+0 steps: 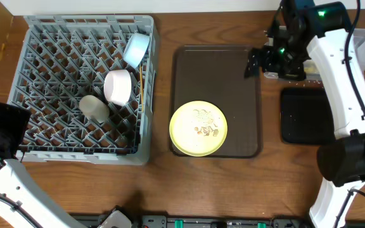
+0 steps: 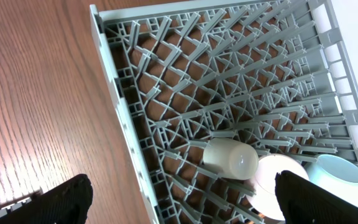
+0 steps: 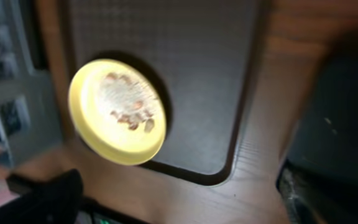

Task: Sort waste into correct bins and load items into the dishwasher
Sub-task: 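Raise the right gripper and move it back over the tray, then lower the right gripper onto the yellow plate's rim and grasp it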

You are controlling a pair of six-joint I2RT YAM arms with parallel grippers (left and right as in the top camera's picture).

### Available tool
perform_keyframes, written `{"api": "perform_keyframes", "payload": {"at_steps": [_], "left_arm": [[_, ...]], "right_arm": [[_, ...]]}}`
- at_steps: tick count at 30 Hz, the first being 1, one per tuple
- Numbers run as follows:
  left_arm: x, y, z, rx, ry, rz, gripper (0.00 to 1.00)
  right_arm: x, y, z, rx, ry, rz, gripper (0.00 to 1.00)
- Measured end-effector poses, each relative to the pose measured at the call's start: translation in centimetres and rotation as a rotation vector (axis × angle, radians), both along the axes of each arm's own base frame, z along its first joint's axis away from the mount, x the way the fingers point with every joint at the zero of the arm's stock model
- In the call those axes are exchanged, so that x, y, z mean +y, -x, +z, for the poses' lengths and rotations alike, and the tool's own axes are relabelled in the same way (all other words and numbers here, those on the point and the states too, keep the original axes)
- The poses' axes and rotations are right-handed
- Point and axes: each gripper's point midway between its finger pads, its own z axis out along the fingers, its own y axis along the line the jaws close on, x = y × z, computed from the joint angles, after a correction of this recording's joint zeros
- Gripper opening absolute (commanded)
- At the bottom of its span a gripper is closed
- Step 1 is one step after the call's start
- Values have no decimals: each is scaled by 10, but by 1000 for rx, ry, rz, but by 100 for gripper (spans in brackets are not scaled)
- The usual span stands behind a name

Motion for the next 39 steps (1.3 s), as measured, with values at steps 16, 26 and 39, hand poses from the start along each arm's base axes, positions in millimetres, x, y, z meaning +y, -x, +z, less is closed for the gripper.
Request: {"api": "perform_keyframes", "payload": {"at_steps": [16, 26, 39], "left_arm": [[0, 0, 0, -1, -1, 0, 95], [0, 0, 0, 0, 0, 0, 95], [0, 0, 0, 0, 0, 0, 95]], "right_arm": [[108, 32, -100, -89, 99, 262, 27], [108, 34, -152, -110, 118, 204, 28], [100, 34, -169, -127, 152, 189, 29]]}}
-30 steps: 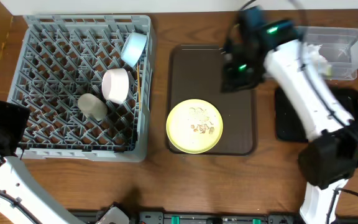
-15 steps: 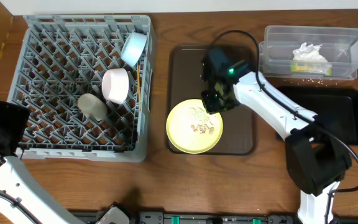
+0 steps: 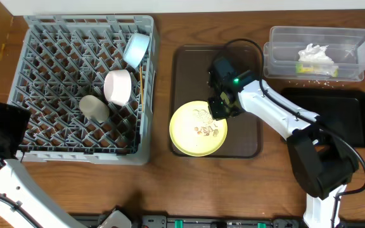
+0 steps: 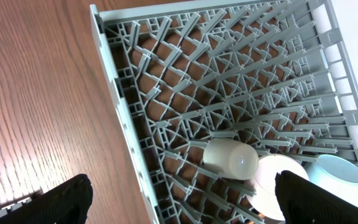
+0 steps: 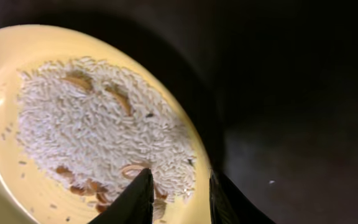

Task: Sort waste into correct bins and load items into the dishwasher
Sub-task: 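Lower the right gripper onto the yellow plate's rim and grasp it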

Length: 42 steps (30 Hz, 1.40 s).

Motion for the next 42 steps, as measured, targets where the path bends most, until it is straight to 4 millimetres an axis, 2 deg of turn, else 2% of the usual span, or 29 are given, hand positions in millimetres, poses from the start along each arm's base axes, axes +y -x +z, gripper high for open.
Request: {"api": "perform_keyframes", "payload": {"at_steps": [5, 14, 21, 27, 32, 37, 39, 42], "left_arm": [[0, 0, 0, 0, 0, 0, 95], [0, 0, 0, 0, 0, 0, 95], [0, 0, 0, 0, 0, 0, 95], [0, 0, 0, 0, 0, 0, 95], [0, 0, 0, 0, 0, 0, 95], [0, 0, 0, 0, 0, 0, 95], [0, 0, 0, 0, 0, 0, 95], [0, 0, 0, 0, 0, 0, 95]], "right_arm": [[-6, -1, -3, -10, 31, -13, 30], [-12, -2, -8, -21, 56, -27, 25], [-20, 3, -17, -16, 88, -41, 12], [-31, -3, -17, -37, 130, -87, 9], [-53, -16, -17, -44, 147, -151, 10], [-87, -31, -17, -30, 152, -238, 7], [-99, -37, -14, -19, 142, -260, 9], [-113, -44, -3, -1, 130, -292, 7]]}}
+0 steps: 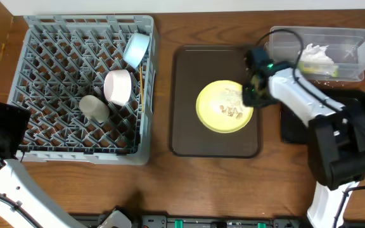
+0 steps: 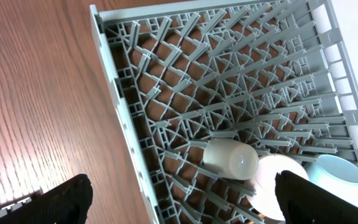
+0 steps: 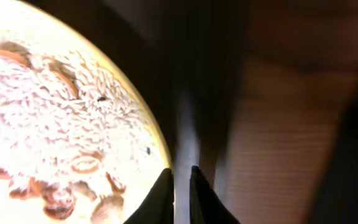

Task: Sort waste into correct bins and load items into the dishwasher
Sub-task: 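Lower the right gripper onto the yellow plate's rim and grasp it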

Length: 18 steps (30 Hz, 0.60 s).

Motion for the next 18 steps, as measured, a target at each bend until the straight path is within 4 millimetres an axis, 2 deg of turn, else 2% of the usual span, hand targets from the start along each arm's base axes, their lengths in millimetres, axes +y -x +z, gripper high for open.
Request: {"api": "perform_keyframes", "payload": {"at_steps": [2, 4, 5, 8, 9, 12, 13, 14, 18], "left_arm": [[0, 0, 0, 0, 0, 0, 95], [0, 0, 0, 0, 0, 0, 95], [0, 0, 0, 0, 0, 0, 95], [0, 0, 0, 0, 0, 0, 95], [0, 0, 0, 0, 0, 0, 95], [0, 0, 0, 0, 0, 0, 95], [0, 0, 0, 0, 0, 0, 95], [0, 0, 0, 0, 0, 0, 95], [0, 0, 0, -1, -1, 0, 95]], "right_arm": [[-3, -4, 13, 10, -13, -7, 11], [-1, -8, 29, 16, -37, 2, 24], [2, -9, 35, 15, -50, 6, 32], [23, -11, 61, 15, -138, 83, 70], [32, -11, 67, 10, -171, 112, 77], [64, -5, 80, 2, -256, 218, 81], [77, -1, 81, -3, -278, 254, 86], [92, 3, 83, -12, -296, 295, 99], [147, 13, 84, -84, -321, 398, 99]]}}
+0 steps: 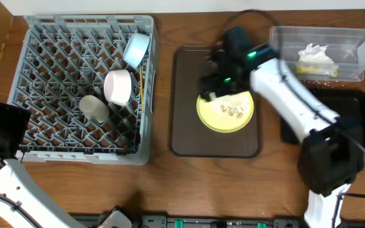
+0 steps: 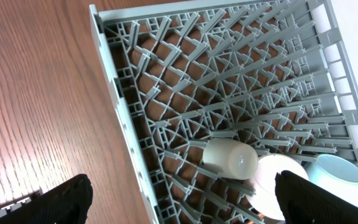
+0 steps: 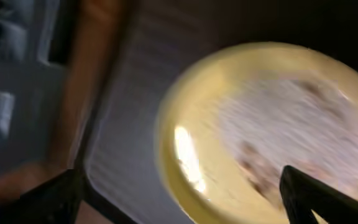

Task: Sort waste into correct bins and load items into the dishwasher

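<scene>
A yellow plate [image 1: 225, 111] with rice and food scraps lies on the right half of the brown tray [image 1: 189, 126]. My right gripper [image 3: 178, 198] hangs open just above the plate's back left rim, holding nothing; its view is blurred. The grey dish rack [image 1: 49, 88] at the left holds a beige cup [image 1: 94, 109], a white bowl [image 1: 118, 87] and a pale blue bowl [image 1: 136, 49]. Over the rack's front left corner my left gripper [image 2: 180, 202] stands open and empty.
A clear plastic bin [image 1: 353, 60] with crumpled white paper [image 1: 313, 54] stands at the back right. A black bin [image 1: 325, 117] lies in front of it, right of the tray. An orange stick [image 1: 141, 82] leans in the rack's right side.
My right gripper was shut on the plate's right rim. Now it is open and off the plate, above its back left. The plate has stayed where it was; the left arm is unchanged.
The right gripper was open by the clear bin, with the plate at the tray's front left. Then it was at the plate's right rim, nearly shut. Then, shut on the rim, it had the plate on the tray's right side. Now the plate is let go there.
</scene>
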You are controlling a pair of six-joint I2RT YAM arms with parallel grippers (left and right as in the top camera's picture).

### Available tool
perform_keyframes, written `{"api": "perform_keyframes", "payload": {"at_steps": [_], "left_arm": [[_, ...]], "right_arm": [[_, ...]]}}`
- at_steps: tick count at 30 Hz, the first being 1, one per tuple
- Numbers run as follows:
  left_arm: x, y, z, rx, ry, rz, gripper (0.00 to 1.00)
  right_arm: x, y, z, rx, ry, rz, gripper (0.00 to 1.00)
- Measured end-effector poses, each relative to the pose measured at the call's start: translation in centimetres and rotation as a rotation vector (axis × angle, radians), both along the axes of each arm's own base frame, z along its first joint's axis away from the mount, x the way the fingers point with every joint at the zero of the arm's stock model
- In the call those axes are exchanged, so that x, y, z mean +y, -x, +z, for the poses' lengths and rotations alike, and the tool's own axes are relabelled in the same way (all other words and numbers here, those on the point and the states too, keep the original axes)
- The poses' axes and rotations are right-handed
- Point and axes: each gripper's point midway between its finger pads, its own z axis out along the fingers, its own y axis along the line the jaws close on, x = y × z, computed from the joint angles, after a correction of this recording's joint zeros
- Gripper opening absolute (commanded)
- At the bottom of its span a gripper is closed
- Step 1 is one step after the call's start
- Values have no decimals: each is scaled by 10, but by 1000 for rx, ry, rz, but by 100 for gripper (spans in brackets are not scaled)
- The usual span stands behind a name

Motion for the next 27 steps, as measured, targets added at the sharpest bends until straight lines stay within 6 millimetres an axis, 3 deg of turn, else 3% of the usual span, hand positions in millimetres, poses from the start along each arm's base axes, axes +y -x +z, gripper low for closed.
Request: {"api": "perform_keyframes", "payload": {"at_steps": [2, 6, 15, 20, 22, 27], "left_arm": [[0, 0, 0, 0, 0, 0, 95], [0, 0, 0, 0, 0, 0, 95], [0, 0, 0, 0, 0, 0, 95], [0, 0, 0, 0, 0, 0, 95], [0, 0, 0, 0, 0, 0, 95], [0, 0, 0, 0, 0, 0, 95]], "right_arm": [[20, 10, -5, -24, 18, 3, 98], [40, 28, -18, -80, 122, -48, 76], [37, 24, -60, -203, 349, -179, 41], [34, 26, -82, -208, 406, -183, 14], [34, 25, -82, -212, 408, -195, 11], [33, 23, -84, -218, 410, -222, 18]]}}
